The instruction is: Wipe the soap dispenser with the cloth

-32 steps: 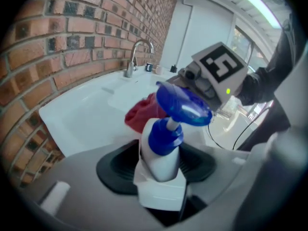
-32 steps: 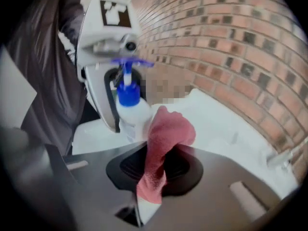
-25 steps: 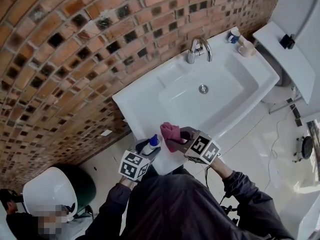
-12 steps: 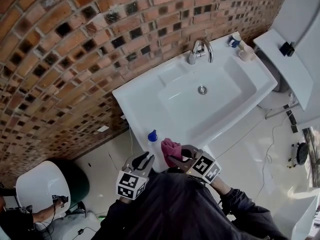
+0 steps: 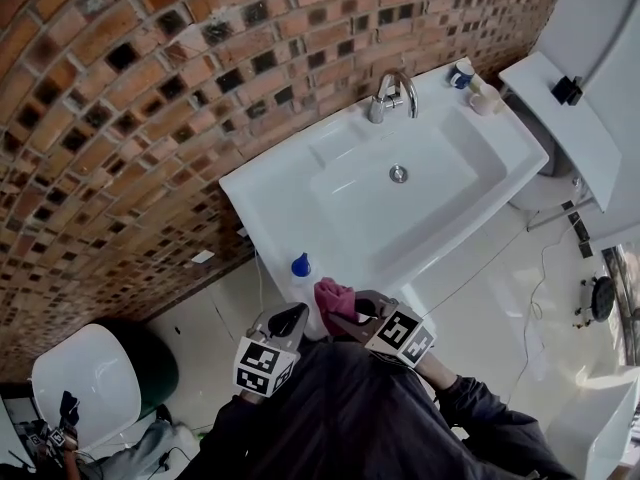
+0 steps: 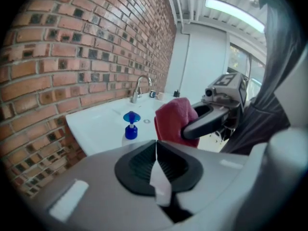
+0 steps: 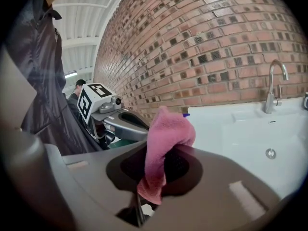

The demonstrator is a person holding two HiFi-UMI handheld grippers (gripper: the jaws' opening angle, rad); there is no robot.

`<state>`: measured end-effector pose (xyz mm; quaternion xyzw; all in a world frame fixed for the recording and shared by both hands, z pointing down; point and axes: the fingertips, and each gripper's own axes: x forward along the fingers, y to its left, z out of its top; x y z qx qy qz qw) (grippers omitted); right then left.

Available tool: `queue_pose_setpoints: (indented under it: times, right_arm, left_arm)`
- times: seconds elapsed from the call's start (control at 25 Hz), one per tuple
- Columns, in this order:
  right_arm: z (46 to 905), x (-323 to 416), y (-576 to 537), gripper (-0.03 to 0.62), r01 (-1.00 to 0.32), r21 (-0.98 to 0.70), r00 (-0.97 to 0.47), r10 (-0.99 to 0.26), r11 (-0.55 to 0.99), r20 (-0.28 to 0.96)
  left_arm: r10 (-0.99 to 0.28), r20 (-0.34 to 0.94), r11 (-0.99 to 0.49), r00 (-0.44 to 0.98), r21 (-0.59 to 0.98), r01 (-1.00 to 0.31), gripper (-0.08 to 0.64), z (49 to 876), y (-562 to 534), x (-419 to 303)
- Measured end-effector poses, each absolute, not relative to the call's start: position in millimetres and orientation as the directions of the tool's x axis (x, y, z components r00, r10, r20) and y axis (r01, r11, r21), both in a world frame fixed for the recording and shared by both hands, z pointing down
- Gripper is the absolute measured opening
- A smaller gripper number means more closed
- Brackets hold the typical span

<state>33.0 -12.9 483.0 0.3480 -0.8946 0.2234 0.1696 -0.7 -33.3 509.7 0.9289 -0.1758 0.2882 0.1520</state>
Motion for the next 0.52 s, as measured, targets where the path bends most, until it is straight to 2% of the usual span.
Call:
queue_pose_setpoints:
  times: [0.52]
  right_arm:
    - [485.4, 31.9, -7.8, 0.060, -0.713, -0.287, -0.689, -0.565, 0.639, 0.453]
  left_arm:
    - [-0.214, 0.587, -0.900, 0.780, 0.192, -0.392, 0.003, 510.1, -26.6, -3.3]
